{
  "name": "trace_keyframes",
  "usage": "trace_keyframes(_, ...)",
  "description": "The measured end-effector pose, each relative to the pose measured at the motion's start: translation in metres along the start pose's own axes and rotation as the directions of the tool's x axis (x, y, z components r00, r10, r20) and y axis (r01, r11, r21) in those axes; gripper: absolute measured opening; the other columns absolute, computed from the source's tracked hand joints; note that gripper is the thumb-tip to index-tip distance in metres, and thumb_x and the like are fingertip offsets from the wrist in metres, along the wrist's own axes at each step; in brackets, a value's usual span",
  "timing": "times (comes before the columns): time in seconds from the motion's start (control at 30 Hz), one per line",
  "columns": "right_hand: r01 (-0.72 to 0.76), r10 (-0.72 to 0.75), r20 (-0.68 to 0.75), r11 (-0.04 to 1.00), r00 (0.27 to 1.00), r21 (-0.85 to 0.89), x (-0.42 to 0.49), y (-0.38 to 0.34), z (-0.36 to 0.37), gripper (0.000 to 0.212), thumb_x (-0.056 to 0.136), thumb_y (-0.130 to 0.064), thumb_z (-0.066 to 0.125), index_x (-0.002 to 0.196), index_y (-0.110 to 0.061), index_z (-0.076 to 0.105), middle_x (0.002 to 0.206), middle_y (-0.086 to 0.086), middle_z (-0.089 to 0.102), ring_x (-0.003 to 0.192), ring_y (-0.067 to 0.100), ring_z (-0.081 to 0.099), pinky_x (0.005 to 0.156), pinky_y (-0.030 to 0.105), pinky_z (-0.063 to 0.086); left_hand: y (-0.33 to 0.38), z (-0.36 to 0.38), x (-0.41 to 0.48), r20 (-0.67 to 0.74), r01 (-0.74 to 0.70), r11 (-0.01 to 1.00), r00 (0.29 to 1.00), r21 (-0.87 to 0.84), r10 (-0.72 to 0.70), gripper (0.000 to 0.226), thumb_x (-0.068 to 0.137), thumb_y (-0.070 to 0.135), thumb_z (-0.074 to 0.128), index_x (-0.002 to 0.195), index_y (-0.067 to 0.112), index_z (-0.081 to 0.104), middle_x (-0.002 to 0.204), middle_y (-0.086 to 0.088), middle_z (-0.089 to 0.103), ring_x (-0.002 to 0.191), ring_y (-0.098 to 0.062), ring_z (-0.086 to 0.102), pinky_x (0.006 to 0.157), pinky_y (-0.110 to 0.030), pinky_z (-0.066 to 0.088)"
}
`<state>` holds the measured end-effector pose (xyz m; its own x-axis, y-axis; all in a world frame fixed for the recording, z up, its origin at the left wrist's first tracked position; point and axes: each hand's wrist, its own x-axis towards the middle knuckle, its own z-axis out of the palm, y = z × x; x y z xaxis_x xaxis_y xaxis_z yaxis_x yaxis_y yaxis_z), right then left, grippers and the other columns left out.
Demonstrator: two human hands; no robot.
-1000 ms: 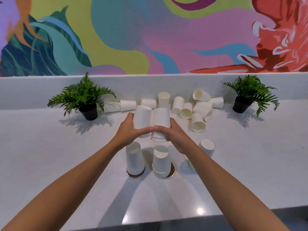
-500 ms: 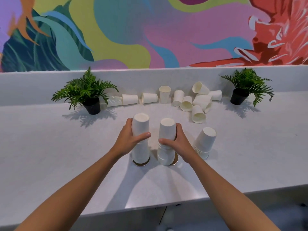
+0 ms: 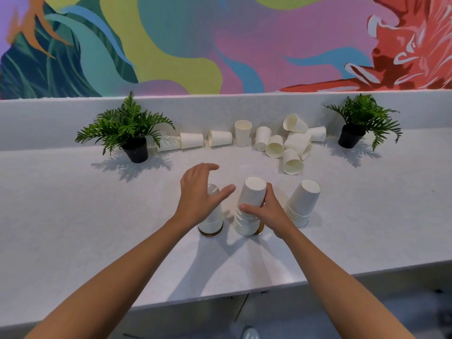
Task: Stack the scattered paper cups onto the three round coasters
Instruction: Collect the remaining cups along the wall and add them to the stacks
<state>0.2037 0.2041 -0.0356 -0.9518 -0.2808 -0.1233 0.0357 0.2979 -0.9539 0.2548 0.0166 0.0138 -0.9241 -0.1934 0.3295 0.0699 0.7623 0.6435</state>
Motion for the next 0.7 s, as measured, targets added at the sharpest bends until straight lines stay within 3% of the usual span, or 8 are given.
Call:
trace_keyframes(0.07, -0.001, 0.001, -0.007, 1.0, 1.0, -0.006, 0.001, 0.001, 0.001, 0.067, 0.075, -0.023, 0.08, 0.124, -0.025, 0.035, 0.118, -0.005, 0.053, 0.11, 0.017, 0.052, 0.094, 0.037, 0.047, 0.012, 0.001, 0.004, -0.007, -0.065, 0.998, 0.998, -0.02, 0.065, 0.051, 0.086, 0.056, 0.056, 0.123, 0.022, 0.054, 0.129, 0.006, 0.055, 0.123, -0.013, 0.043, 0.106, -0.035, 0.032)
trace_keyframes(0.17, 0.0, 0.0, 0.001, 1.0, 1.0, -0.013, 0.001, 0.002, 0.002, 0.068, 0.075, -0.024, 0.08, 0.125, -0.027, 0.034, 0.118, -0.005, 0.053, 0.11, 0.017, 0.052, 0.094, 0.037, 0.047, 0.029, 0.008, 0.004, -0.011, -0.051, 0.991, 0.999, -0.126, 0.05, 0.034, 0.092, 0.041, 0.057, 0.118, 0.018, 0.057, 0.121, 0.006, 0.058, 0.114, -0.01, 0.05, 0.094, -0.024, 0.039)
trace_keyframes(0.3, -0.006, 0.006, 0.014, 1.0, 1.0, -0.009, 0.003, 0.005, 0.001, 0.069, 0.076, -0.02, 0.079, 0.126, -0.026, 0.033, 0.122, -0.003, 0.053, 0.113, 0.018, 0.052, 0.097, 0.037, 0.047, 0.045, 0.025, -0.009, 0.062, 0.189, 0.918, 0.982, -0.348, -0.179, 0.032, 0.094, 0.035, 0.054, 0.119, 0.015, 0.057, 0.118, 0.003, 0.061, 0.109, -0.012, 0.056, 0.09, -0.026, 0.045)
trace_keyframes(0.47, -0.022, 0.023, 0.034, 0.999, 0.999, -0.036, 0.006, 0.011, 0.002, 0.068, 0.075, -0.022, 0.08, 0.127, -0.028, 0.036, 0.122, -0.007, 0.055, 0.113, 0.014, 0.053, 0.096, 0.033, 0.047, 0.038, 0.051, -0.026, 0.386, 0.581, 0.7, 0.809, -0.414, -0.444, 0.051, 0.097, 0.046, 0.036, 0.134, 0.012, 0.045, 0.129, -0.002, 0.054, 0.118, -0.018, 0.051, 0.095, -0.03, 0.038)
trace_keyframes(0.6, -0.027, 0.033, 0.081, 0.996, 0.996, -0.081, 0.006, 0.016, 0.004, 0.064, 0.075, -0.024, 0.08, 0.125, -0.029, 0.04, 0.115, -0.013, 0.057, 0.108, 0.009, 0.056, 0.094, 0.032, 0.049, 0.032, 0.062, -0.021, 0.553, 0.764, 0.453, 0.645, -0.459, -0.527, 0.035, 0.099, 0.051, 0.027, 0.112, 0.026, 0.049, 0.116, 0.006, 0.055, 0.11, -0.019, 0.051, 0.104, -0.043, 0.041)
trace_keyframes(0.7, -0.035, 0.044, 0.099, 0.996, 0.994, -0.087, 0.006, 0.02, 0.005, 0.06, 0.075, -0.021, 0.079, 0.121, -0.031, 0.042, 0.113, -0.015, 0.058, 0.108, 0.011, 0.056, 0.094, 0.033, 0.049, 0.027, 0.068, -0.015, 0.657, 0.839, 0.315, 0.543, -0.443, -0.523, 0.047, 0.095, 0.061, 0.028, 0.101, 0.027, 0.06, 0.108, -0.002, 0.063, 0.11, -0.024, 0.058, 0.098, -0.044, 0.043)
